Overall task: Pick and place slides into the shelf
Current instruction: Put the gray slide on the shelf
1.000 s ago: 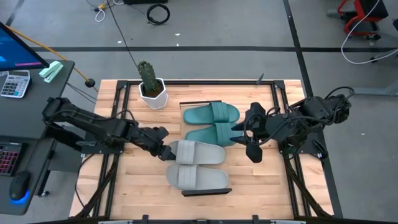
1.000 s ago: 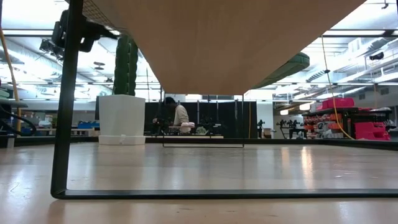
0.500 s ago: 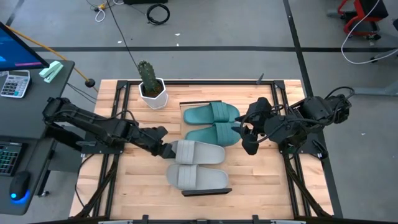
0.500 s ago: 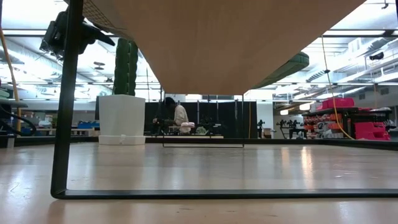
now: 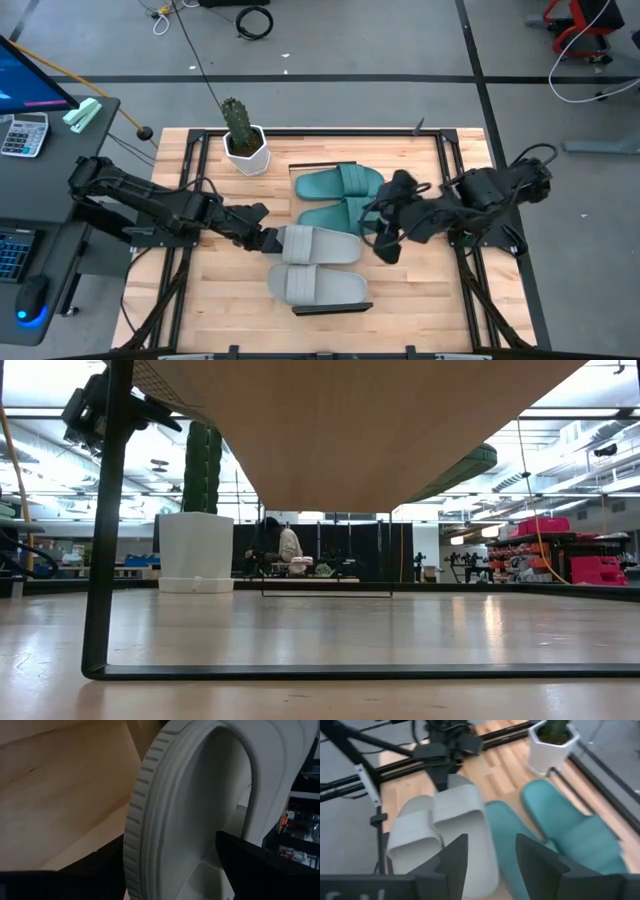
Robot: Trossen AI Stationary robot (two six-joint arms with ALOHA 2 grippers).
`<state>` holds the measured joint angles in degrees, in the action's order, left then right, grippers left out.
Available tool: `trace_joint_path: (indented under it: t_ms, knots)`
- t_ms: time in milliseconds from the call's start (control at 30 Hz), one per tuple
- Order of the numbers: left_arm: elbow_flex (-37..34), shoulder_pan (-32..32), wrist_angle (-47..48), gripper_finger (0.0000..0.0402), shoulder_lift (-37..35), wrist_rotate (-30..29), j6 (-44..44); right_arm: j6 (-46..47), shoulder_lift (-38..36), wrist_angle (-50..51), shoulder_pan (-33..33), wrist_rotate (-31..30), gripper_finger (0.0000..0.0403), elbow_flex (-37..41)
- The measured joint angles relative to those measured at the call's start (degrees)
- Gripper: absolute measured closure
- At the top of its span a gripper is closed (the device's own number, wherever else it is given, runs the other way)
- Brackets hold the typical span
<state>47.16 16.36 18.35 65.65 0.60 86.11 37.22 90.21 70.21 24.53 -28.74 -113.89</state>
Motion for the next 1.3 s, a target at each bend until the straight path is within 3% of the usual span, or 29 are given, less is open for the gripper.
trace_joint_path:
  t_ms: [267, 633, 967, 1300]
  knots:
    - [0.0, 0.0, -0.6, 0.0117, 0.0, 1.2, 0.3, -4.3, 5.9, -8.7, -3.3, 9.2, 0.0246, 0.0]
    - [0.1, 2.0, -0.6, 0.0117, 0.8, 2.2, -0.2, -5.4, 12.2, -6.6, -5.0, 16.9, 0.0264, 0.0]
    - [0.1, 2.2, -4.8, 0.0118, 5.6, 4.4, -1.5, -4.9, 12.9, -7.4, -5.3, 16.5, 0.0264, 0.0]
    - [0.0, 2.3, -7.9, 0.0118, 5.1, 6.2, -1.9, -4.8, 12.6, -7.5, -5.5, 12.7, 0.0264, 0.0]
